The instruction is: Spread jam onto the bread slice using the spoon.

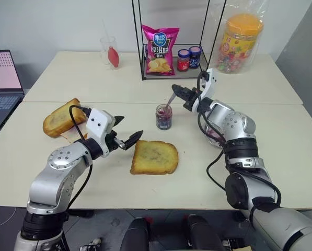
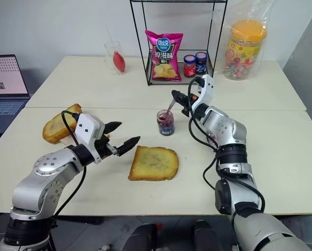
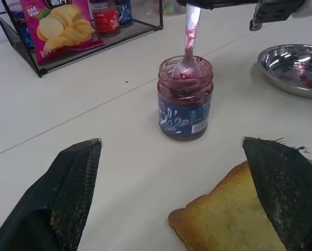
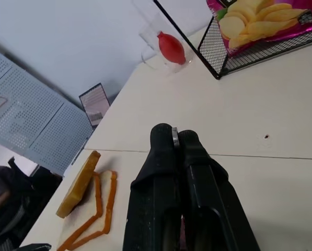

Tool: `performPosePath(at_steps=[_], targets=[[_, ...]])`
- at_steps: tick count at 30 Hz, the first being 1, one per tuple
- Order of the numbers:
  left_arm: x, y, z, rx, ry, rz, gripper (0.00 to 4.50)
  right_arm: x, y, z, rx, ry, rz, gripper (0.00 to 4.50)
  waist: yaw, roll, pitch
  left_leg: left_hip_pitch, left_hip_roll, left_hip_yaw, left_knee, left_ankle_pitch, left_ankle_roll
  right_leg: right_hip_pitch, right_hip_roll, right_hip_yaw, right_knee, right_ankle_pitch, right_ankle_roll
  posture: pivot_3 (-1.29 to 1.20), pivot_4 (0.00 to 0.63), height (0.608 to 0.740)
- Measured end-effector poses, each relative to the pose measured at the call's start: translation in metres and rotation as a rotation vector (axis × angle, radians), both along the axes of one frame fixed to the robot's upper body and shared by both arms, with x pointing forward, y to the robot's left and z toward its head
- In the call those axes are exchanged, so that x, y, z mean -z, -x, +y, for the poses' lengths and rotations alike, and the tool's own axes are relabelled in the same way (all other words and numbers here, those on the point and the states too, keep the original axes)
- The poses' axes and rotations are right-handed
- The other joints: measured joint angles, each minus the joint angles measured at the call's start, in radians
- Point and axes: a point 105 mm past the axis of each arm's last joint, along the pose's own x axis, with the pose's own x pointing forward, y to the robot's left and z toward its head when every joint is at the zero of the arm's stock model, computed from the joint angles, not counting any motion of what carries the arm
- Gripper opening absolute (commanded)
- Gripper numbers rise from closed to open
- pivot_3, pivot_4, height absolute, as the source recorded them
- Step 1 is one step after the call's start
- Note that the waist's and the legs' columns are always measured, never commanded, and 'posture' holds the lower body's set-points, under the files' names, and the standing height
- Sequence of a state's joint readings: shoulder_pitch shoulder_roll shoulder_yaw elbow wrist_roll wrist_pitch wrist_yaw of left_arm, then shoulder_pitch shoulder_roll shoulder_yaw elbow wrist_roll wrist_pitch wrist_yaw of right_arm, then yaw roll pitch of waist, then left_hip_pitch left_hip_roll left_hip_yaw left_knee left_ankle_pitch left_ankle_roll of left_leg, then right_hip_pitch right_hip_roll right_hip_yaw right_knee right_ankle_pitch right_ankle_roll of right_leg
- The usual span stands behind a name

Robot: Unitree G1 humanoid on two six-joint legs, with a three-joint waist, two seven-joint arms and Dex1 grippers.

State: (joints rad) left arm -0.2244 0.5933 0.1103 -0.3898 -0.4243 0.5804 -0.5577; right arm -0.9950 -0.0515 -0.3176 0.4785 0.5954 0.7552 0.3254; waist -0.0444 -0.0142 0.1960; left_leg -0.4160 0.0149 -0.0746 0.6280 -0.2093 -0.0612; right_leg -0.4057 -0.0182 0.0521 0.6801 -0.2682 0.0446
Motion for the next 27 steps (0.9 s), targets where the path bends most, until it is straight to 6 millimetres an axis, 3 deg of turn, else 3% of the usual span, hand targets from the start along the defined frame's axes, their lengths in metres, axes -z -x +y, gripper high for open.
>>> performPosePath(at_steps=[21,24,27], targets=[[-0.001,-0.003,-0.002,0.006,-0.001,-0.008,4.5,-0.005,-0.002,-0.014,0.033,-0.196,0.105,0.04,-0.001,0.0,0.0,0.0,0.0,0.0,0.0,0.0,0.0,0.0,0.0,0.0,0.0,0.0,0.0,0.0,0.15,0.74],[-0.001,-0.002,-0.002,0.007,0.002,-0.012,4.5,-0.013,0.002,-0.015,0.02,-0.222,0.103,0.04,-0.002,0.0,0.0,-0.001,0.0,0.0,0.0,0.0,0.0,0.0,0.0,0.0,0.0,0.0,0.0,0.0,0.15,0.74],[0.005,0.002,0.004,0.0,0.004,0.013,4.5,-0.035,0.013,-0.015,-0.016,-0.241,0.048,0.04,-0.007,0.0,0.0,-0.001,0.0,0.0,-0.001,0.0,0.0,-0.001,0.0,0.0,0.0,0.0,0.0,0.0,0.15,0.74]])
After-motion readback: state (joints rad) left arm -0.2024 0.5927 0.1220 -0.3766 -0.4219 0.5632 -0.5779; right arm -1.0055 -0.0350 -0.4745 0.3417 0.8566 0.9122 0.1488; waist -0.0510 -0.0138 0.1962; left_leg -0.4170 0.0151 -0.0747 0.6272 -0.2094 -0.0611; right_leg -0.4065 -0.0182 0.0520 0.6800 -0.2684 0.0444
